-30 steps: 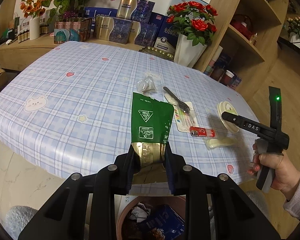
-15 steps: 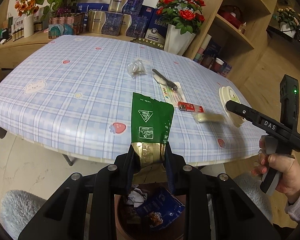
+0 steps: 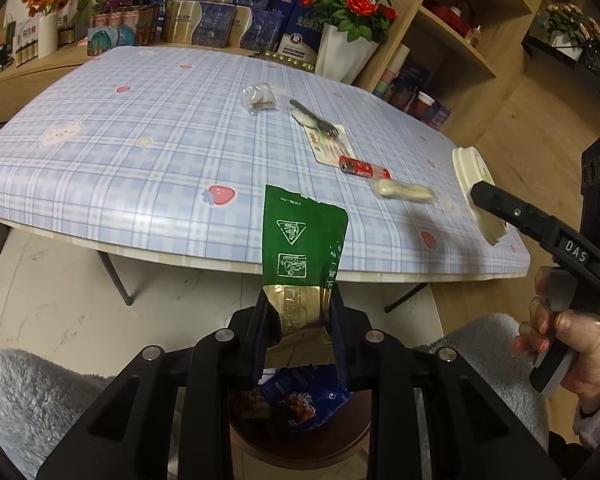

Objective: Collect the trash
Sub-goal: 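Carry the green packet over the brown bin and open the left tool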

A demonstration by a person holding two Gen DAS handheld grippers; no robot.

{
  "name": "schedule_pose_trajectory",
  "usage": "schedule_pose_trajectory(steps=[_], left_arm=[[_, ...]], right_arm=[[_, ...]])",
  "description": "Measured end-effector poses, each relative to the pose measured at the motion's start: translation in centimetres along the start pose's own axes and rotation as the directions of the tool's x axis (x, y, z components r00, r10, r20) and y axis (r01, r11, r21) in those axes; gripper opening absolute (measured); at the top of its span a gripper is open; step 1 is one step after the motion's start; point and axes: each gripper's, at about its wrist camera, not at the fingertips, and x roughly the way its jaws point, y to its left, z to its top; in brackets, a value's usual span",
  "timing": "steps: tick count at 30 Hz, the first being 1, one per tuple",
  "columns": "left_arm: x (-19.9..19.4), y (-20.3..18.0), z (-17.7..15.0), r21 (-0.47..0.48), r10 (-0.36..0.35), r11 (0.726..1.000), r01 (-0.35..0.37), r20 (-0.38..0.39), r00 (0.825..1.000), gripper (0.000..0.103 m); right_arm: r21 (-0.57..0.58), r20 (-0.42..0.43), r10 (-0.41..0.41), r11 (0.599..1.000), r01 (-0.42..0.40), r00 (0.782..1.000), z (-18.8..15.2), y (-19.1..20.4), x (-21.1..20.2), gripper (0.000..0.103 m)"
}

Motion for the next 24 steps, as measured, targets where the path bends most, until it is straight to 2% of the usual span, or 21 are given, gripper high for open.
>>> schedule_pose_trajectory(steps=[11, 24], left_arm=[[2.4, -0.7, -2.0, 0.033, -0.024, 0.999, 0.027, -0.097, 0.995, 0.026], [6.0, -0.1, -3.6, -0.006, -0.051, 0.999, 0.051, -0.243, 0.969, 0.027]], right_arm=[[0.001, 0.017, 0.021, 1.0, -0.021, 1.0, -1.6, 0.8, -1.3, 0.085], [0.016, -0.017, 0.035, 0.999, -0.034, 0.999, -3.6, 0.6, -0.3, 0.085]])
